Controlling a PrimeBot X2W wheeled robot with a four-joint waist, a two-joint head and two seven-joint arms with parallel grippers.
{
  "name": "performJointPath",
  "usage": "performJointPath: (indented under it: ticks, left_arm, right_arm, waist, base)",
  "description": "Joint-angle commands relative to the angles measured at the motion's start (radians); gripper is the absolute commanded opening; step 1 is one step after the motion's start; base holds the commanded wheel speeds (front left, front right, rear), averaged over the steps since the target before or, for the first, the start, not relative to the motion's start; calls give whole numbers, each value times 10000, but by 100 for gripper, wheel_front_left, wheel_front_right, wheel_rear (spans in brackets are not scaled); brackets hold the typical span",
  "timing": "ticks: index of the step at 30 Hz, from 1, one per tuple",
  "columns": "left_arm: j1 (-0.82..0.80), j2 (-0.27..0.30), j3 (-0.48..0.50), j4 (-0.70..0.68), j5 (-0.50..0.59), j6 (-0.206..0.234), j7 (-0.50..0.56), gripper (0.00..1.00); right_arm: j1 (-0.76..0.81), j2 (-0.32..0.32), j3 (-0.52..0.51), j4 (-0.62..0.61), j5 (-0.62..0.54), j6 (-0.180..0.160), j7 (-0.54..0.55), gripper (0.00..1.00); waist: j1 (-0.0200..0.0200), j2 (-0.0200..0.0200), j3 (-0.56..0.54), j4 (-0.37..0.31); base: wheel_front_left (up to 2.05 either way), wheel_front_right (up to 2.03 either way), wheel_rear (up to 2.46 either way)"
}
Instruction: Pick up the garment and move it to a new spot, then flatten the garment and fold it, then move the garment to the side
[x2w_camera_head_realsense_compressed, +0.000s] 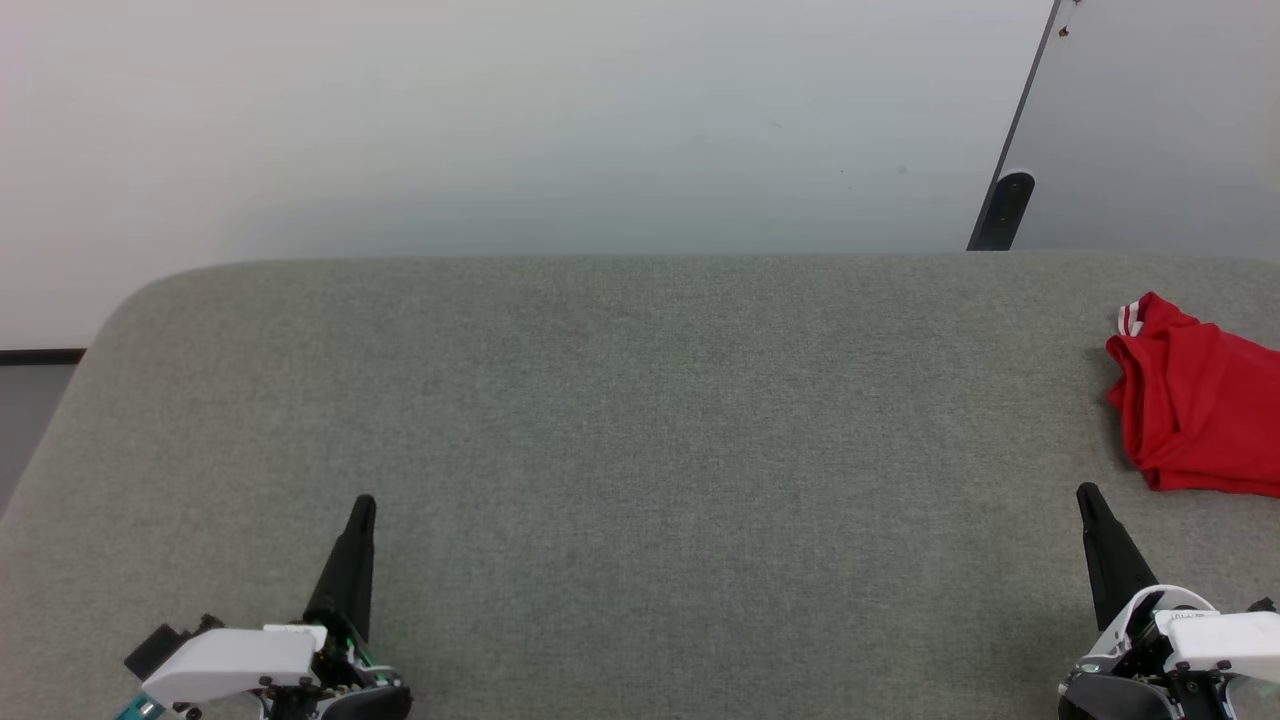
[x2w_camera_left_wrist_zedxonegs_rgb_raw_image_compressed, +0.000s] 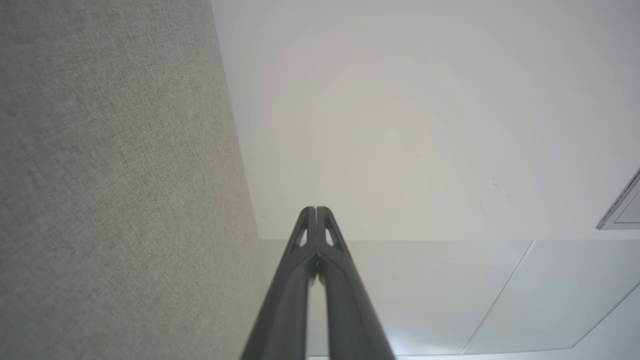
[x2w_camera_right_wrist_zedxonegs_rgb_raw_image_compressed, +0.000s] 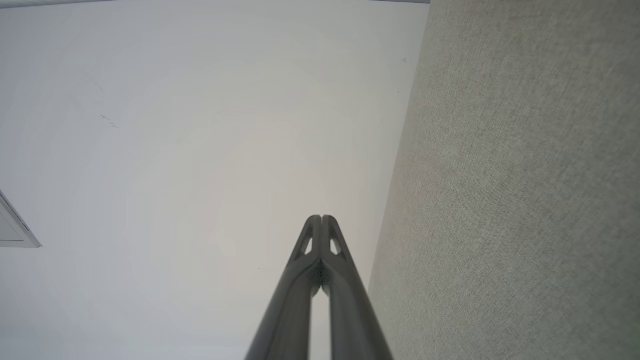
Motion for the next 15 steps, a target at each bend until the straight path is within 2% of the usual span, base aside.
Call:
performJointPath:
  ticks: [1, 15]
  left_arm:
    - [-75, -3, 17, -23, -34, -7, 28, 0]
    - [-75, -3, 15, -23, -34, -7, 28, 0]
  right_arm:
    - [-29, 24, -6, -25, 38, -7, 22, 0]
    - [-29, 24, -6, -25, 38, -7, 22, 0]
  waist:
    - [0, 0, 0, 0]
    - [0, 0, 0, 0]
  base:
    - [0, 0, 0]
    - [0, 0, 0]
